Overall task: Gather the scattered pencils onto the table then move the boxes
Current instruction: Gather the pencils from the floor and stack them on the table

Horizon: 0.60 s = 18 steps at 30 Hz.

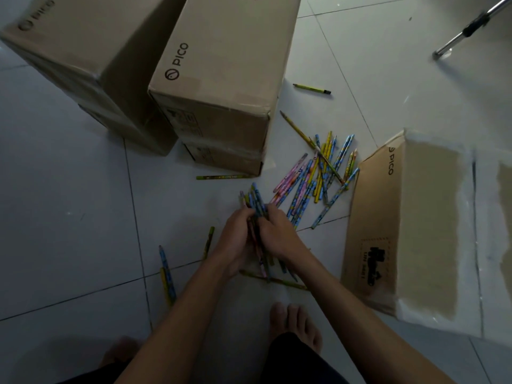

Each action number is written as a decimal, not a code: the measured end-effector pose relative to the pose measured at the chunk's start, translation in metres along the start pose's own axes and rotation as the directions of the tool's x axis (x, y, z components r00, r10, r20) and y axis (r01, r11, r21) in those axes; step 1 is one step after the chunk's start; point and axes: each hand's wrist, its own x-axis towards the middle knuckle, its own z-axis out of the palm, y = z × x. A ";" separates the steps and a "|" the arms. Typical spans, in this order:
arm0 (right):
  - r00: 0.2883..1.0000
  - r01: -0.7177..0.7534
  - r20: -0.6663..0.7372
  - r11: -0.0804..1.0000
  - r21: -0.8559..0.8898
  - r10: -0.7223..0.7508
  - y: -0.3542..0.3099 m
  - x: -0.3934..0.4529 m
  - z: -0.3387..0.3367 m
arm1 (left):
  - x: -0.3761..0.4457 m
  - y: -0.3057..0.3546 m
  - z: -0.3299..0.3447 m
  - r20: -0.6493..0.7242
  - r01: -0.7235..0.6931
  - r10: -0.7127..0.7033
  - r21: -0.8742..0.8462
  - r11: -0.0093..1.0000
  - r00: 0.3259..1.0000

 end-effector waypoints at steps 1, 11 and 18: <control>1.000 0.027 0.008 0.999 -0.037 -0.026 0.000 -0.001 0.002 | 0.001 0.000 0.000 -0.008 -0.026 0.026 0.021 0.999 1.000; 0.977 0.172 -0.076 0.947 -0.270 -0.200 -0.006 -0.017 0.014 | 0.010 0.004 -0.008 -0.060 -0.082 0.096 0.207 0.975 0.994; 0.915 0.360 -0.060 0.877 -0.318 -0.398 -0.006 -0.022 0.009 | 0.018 0.015 -0.022 -0.109 -0.140 0.178 0.293 0.946 0.978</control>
